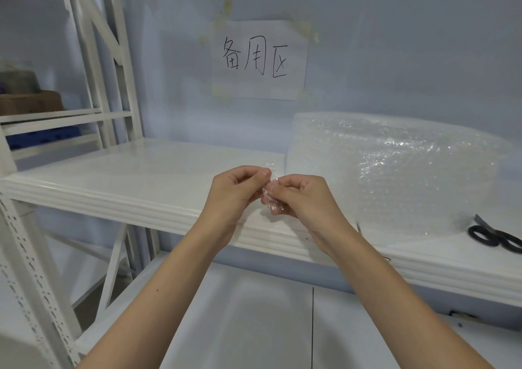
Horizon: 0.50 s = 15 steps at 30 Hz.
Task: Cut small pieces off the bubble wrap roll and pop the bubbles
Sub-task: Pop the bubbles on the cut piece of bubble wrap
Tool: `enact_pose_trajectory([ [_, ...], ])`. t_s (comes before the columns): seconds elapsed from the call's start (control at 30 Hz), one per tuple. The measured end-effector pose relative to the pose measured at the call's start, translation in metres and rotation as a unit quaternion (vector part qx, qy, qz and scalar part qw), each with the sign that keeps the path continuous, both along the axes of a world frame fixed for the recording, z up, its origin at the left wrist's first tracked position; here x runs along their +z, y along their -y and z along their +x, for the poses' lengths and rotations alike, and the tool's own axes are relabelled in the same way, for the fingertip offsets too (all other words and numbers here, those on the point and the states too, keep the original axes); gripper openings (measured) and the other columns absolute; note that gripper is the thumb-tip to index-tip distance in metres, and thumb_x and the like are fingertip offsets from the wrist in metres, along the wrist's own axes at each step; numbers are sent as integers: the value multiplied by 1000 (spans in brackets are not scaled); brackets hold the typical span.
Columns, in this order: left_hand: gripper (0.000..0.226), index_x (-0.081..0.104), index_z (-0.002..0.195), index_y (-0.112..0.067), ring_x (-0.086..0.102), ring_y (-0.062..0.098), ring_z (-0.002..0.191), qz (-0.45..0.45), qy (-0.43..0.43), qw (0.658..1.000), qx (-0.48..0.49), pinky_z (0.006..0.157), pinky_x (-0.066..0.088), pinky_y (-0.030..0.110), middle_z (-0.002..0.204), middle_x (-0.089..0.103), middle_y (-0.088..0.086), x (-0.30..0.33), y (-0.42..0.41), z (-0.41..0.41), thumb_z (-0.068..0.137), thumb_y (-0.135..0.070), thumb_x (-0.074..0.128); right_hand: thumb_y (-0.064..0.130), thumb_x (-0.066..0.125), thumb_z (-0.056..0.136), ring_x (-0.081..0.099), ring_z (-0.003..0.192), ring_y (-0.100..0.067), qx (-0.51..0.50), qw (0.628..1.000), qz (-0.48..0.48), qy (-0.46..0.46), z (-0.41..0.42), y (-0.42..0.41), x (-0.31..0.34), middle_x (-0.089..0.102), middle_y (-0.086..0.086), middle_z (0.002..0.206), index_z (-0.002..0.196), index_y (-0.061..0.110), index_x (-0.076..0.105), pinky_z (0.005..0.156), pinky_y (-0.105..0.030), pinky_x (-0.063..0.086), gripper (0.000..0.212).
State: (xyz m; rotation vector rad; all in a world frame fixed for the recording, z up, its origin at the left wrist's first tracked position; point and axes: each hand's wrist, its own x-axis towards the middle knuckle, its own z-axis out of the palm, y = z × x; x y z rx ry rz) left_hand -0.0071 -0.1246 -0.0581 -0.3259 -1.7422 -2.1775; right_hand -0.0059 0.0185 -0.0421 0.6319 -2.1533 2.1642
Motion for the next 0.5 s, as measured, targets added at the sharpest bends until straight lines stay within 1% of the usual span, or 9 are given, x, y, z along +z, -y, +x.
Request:
enact_pose_trajectory([
  [0.1, 11, 73, 83, -6, 61, 22, 73, 0, 8, 1000, 11, 81, 54, 31, 76, 68, 9, 0, 4, -2, 91, -10, 65, 5, 65, 90, 61, 59, -15, 13, 999, -14, 28, -2, 2, 1, 69, -8, 67, 86, -4, 72, 64, -26, 58, 13],
  [0.2, 10, 73, 84, -6, 60, 21, 76, 14, 18, 999, 23, 82, 53, 31, 78, 67, 8, 1, 10, -4, 90, -11, 66, 5, 65, 90, 66, 63, -15, 16, 999, -11, 50, -4, 5, 2, 73, -11, 74, 87, 0, 73, 66, -24, 60, 10],
  [0.4, 11, 74, 88, -6, 57, 23, 79, 31, 31, 998, 39, 87, 52, 35, 83, 64, 11, 1, 19, -6, 90, -14, 68, 4, 66, 88, 66, 63, -16, 30, 997, 4, 70, -6, 14, 5, 73, -11, 72, 83, 2, 72, 64, -21, 59, 8],
  [0.5, 9, 73, 89, -6, 58, 23, 77, 39, 33, 998, 31, 82, 54, 31, 81, 64, 10, 1, 22, -6, 91, -13, 67, 3, 66, 88, 66, 65, -16, 36, 997, 5, 69, -6, 17, 6, 72, -12, 73, 81, 4, 72, 65, -22, 59, 9],
])
